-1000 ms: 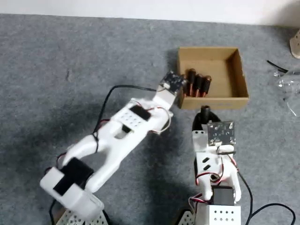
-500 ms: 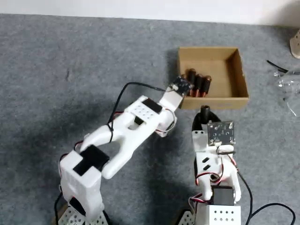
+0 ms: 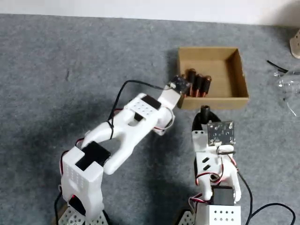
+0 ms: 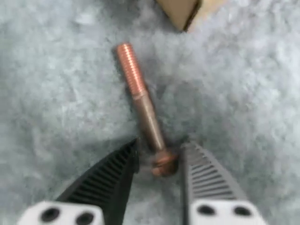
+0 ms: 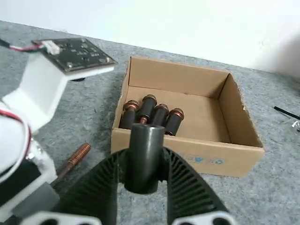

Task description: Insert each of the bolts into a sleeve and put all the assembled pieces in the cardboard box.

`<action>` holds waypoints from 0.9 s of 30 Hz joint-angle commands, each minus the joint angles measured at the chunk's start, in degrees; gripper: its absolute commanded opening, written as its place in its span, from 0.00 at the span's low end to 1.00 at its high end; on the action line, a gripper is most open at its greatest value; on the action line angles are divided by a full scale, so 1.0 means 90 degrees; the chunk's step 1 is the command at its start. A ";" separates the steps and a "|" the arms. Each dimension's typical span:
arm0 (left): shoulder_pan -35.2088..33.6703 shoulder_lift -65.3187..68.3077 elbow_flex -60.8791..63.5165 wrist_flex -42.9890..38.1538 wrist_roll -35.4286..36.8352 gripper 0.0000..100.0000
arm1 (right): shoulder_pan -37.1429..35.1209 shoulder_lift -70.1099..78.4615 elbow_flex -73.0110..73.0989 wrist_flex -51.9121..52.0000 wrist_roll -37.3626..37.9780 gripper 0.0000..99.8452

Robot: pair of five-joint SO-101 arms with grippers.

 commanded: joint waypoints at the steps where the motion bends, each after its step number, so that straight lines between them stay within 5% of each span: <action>1: -0.0190 -0.0024 -0.0200 0.0391 -0.0567 0.02 | 0.0083 -0.0142 0.0630 -0.0259 -0.0010 0.00; 10: -0.0171 -0.0288 -0.0288 0.0791 -0.0977 0.01 | 0.0073 -0.0142 0.0630 -0.0239 -0.0010 0.00; 17: -0.0278 -0.1939 -0.0073 0.2188 -0.2667 0.01 | 0.0073 -0.0132 0.0630 -0.0239 -0.0010 0.00; 22: -0.0816 -0.3248 0.0493 0.2891 -0.4503 0.01 | 0.0073 -0.0132 0.0630 -0.0230 -0.0010 0.00; 27: -0.2056 -0.4010 0.1275 0.3712 -0.7414 0.01 | 0.0073 -0.0132 0.0630 -0.0230 -0.0010 0.00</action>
